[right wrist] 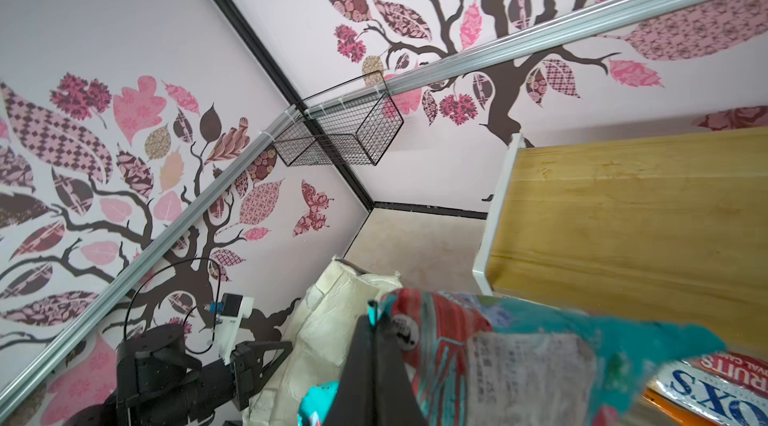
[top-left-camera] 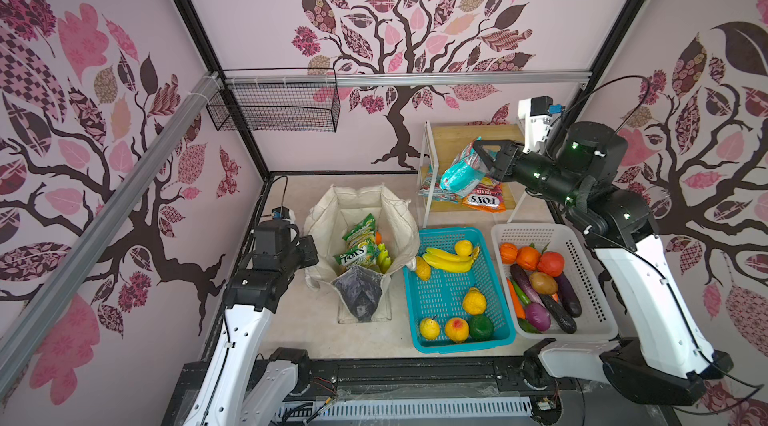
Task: Place the food into the grocery bag and tie it
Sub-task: 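Carry the Mint Blossom packet with the right gripper over the tote bag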
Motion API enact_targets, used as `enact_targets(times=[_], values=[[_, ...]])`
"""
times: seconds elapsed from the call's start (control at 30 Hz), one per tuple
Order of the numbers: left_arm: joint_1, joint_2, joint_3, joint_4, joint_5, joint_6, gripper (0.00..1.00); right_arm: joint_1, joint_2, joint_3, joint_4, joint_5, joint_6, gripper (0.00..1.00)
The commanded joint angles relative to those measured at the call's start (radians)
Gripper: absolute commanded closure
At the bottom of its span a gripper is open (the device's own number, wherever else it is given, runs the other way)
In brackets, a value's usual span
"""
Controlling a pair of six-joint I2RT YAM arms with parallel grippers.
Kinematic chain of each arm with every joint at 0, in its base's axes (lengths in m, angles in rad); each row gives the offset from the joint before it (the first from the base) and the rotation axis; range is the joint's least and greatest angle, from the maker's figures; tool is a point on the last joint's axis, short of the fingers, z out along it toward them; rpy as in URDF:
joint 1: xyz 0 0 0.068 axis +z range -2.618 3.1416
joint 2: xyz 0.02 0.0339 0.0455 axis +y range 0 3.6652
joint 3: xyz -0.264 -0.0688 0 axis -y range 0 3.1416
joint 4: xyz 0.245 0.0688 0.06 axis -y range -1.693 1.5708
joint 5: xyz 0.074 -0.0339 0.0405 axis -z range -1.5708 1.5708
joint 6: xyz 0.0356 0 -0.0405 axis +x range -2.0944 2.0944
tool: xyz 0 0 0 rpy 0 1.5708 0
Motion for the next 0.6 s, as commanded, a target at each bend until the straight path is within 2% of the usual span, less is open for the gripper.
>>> enact_targets(times=[0.0,0.17,0.37,0.5,0.57], values=[[0.003,0.001,-0.022,0.019,0.004,0.005,1.0,0.085,0.014,0.074,-0.02,0.107,-0.071,1.0],[0.003,0.005,-0.024,0.02,0.002,0.005,1.0,0.203,0.021,0.02,0.01,0.161,-0.064,1.0],[0.003,0.001,-0.024,0.022,0.001,0.005,1.0,0.419,0.06,-0.074,0.063,0.281,-0.08,1.0],[0.003,-0.001,-0.022,0.02,0.008,0.005,1.0,0.455,0.078,-0.18,0.159,0.253,-0.009,1.0],[0.002,-0.006,-0.022,0.018,0.003,0.007,1.0,0.484,0.088,-0.207,0.191,0.278,-0.002,1.0]])
